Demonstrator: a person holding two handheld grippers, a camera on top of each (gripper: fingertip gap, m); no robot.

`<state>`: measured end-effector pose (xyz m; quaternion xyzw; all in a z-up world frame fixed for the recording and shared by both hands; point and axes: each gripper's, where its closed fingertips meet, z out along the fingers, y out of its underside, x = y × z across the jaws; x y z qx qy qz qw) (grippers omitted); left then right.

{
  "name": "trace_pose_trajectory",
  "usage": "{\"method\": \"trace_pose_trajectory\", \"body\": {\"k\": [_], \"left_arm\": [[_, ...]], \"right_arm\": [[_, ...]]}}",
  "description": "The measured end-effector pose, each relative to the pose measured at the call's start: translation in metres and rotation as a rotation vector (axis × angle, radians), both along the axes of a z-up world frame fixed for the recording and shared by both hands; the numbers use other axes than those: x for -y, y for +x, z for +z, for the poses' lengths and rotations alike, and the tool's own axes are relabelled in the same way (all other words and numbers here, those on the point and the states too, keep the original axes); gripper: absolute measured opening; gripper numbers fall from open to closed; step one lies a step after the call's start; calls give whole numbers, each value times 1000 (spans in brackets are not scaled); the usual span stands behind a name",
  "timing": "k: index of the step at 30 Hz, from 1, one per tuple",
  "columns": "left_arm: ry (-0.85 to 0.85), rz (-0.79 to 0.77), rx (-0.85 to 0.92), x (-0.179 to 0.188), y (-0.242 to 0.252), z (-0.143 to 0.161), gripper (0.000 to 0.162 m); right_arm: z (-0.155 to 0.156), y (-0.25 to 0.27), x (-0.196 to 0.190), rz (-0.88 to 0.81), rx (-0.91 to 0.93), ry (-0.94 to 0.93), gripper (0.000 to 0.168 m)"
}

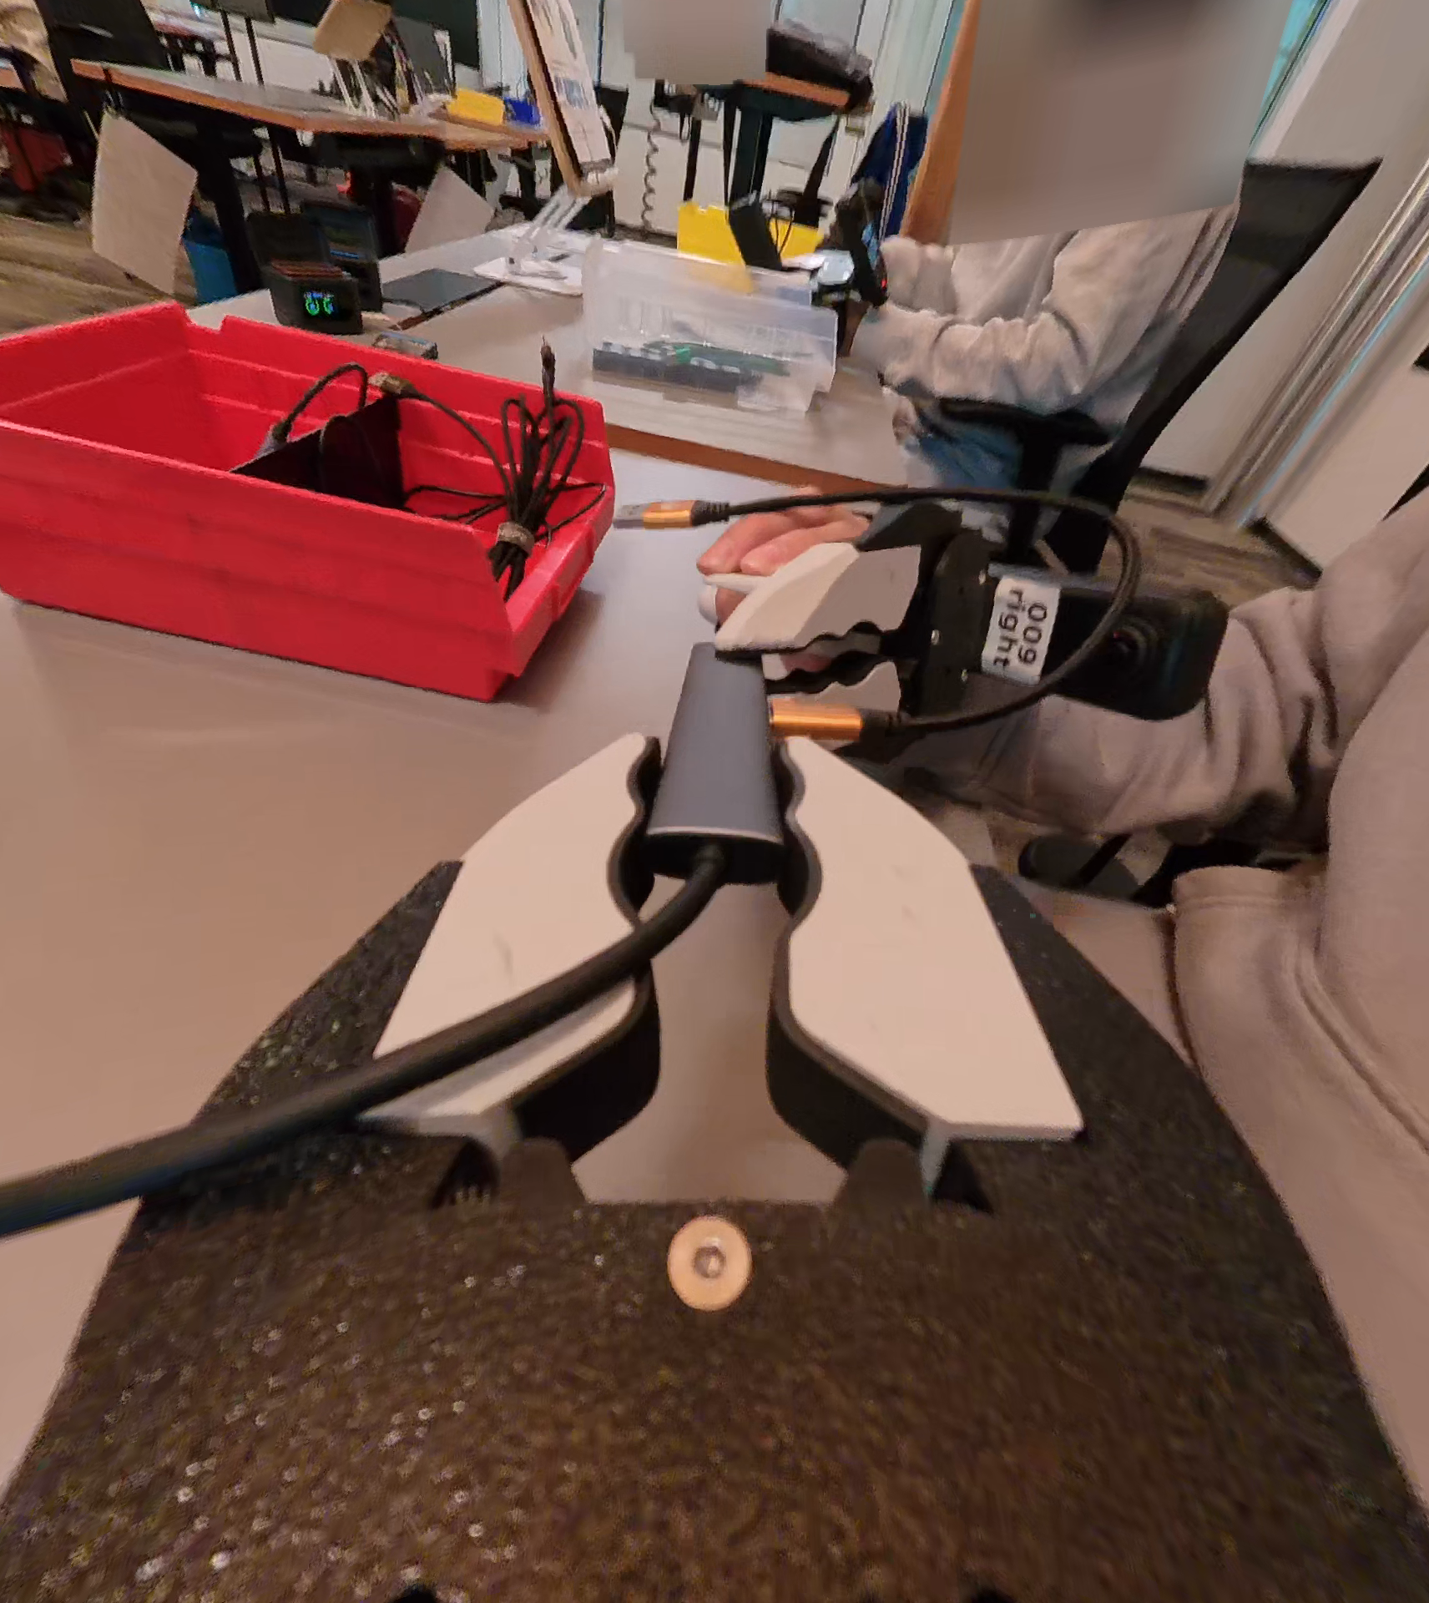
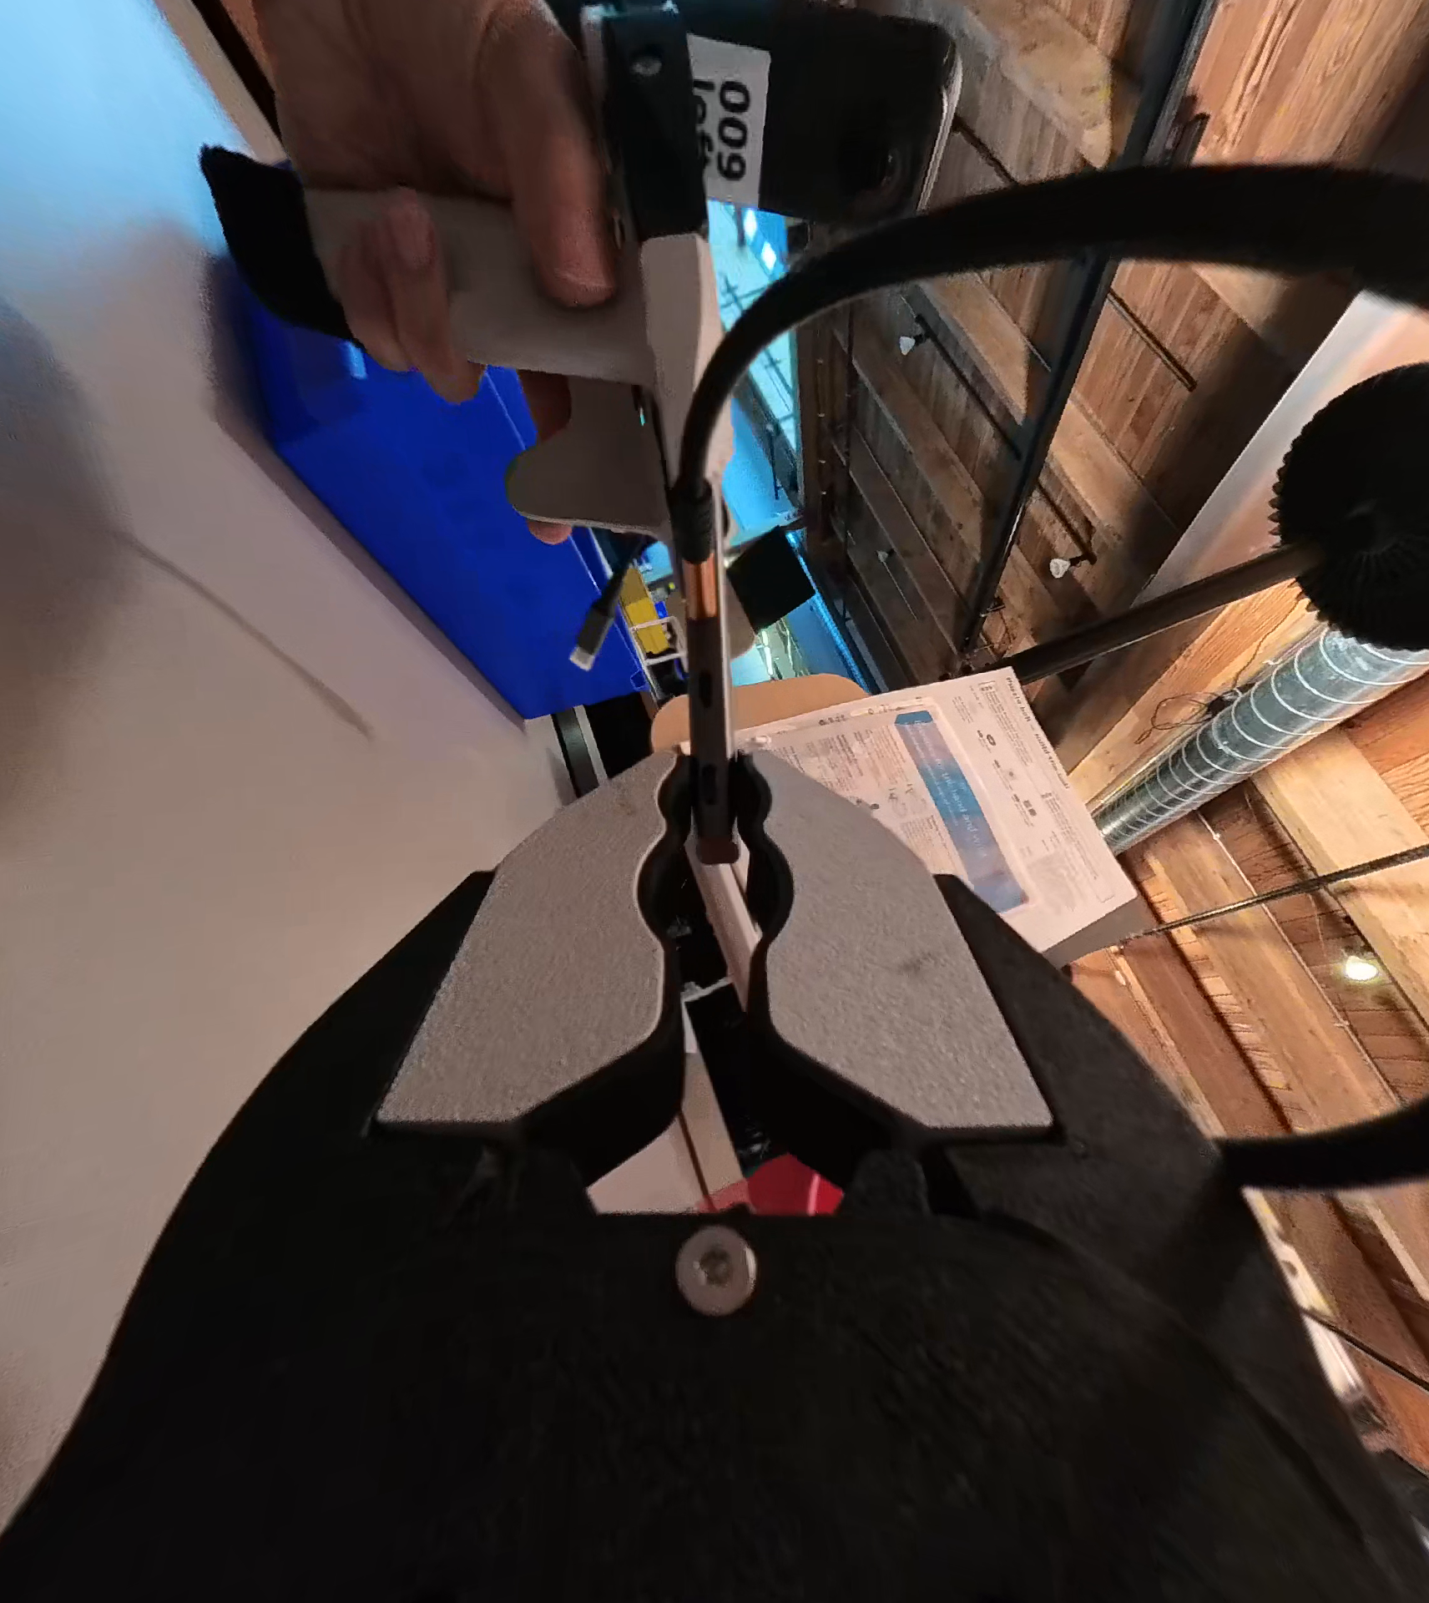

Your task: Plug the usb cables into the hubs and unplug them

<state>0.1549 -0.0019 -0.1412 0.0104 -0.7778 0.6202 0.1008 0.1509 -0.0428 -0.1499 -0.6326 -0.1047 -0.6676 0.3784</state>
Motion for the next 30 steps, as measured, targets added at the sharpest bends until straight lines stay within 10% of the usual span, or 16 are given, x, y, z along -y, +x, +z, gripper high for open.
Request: {"method": "trace_pose_trajectory", "body": {"k": [13,19,25,30], "left_arm": [[71,160,177,-1,10,-3,23],[67,601,533,-30,56,22,23],[-53,1017,545,-50,72,24,23],[-154,1071,504,-27,64,9,23]], "right_arm": [[-1,6,10,71,-150,209,24],[-63,-3,-24,243,-957,324,39],[24,-20,-61,558,-961,805,22],[34,23,-11,112,-724,996,23]]}}
